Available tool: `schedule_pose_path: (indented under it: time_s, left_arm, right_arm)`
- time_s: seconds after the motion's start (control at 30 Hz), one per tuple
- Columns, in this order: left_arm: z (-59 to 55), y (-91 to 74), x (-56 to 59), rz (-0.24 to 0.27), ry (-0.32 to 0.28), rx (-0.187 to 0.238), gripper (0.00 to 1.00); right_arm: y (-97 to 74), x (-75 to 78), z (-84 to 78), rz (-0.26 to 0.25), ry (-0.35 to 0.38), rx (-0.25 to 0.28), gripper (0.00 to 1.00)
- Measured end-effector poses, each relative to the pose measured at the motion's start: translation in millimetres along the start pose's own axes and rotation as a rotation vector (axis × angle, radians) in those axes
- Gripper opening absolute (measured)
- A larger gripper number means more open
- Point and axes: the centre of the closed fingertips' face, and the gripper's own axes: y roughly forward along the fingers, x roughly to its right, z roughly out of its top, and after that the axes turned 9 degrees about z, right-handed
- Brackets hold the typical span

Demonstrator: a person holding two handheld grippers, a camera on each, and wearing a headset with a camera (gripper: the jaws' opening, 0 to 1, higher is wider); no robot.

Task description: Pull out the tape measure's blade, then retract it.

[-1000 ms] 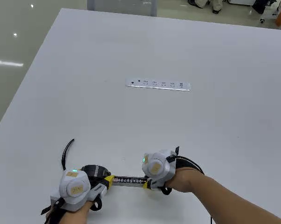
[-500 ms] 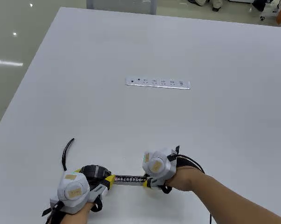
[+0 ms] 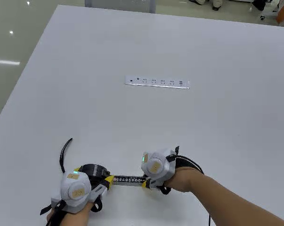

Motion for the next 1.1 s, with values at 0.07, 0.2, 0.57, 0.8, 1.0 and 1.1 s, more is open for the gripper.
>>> schedule_pose_path:
  time_s: [0.07, 0.2, 0.57, 0.8, 1.0, 1.1]
  left_arm:
    - [-0.9, -0.5, -0.6, -0.004, 0.004, -0.006, 0.62]
    - [-1.1, -1.3, -0.4, -0.011, -0.005, -0.009, 0.61]
    - [-1.3, -3.0, 0.3, -0.024, -0.013, -0.013, 0.6]
    - [-1.4, -2.7, 0.3, -0.032, -0.006, -0.013, 0.6]
    - [-1.6, -2.9, -0.2, -0.042, -0.006, -0.015, 0.6]
    - [-1.7, -2.7, 0.0, -0.044, -0.001, -0.014, 0.6]
  right_arm:
    - [-0.4, -0.2, 0.1, 0.0, -0.001, 0.002, 0.14]
    - [-0.2, 1.0, 0.0, -0.006, -0.008, 0.002, 0.14]
    - [-2.4, 5.0, 2.7, -0.007, -0.038, -0.004, 0.14]
    - [1.5, 4.1, 6.0, -0.002, -0.061, -0.014, 0.14]
    - [3.0, 4.5, 9.4, 0.003, -0.064, -0.006, 0.14]
    - [4.8, 4.0, 11.8, 0.008, -0.056, 0.001, 0.14]
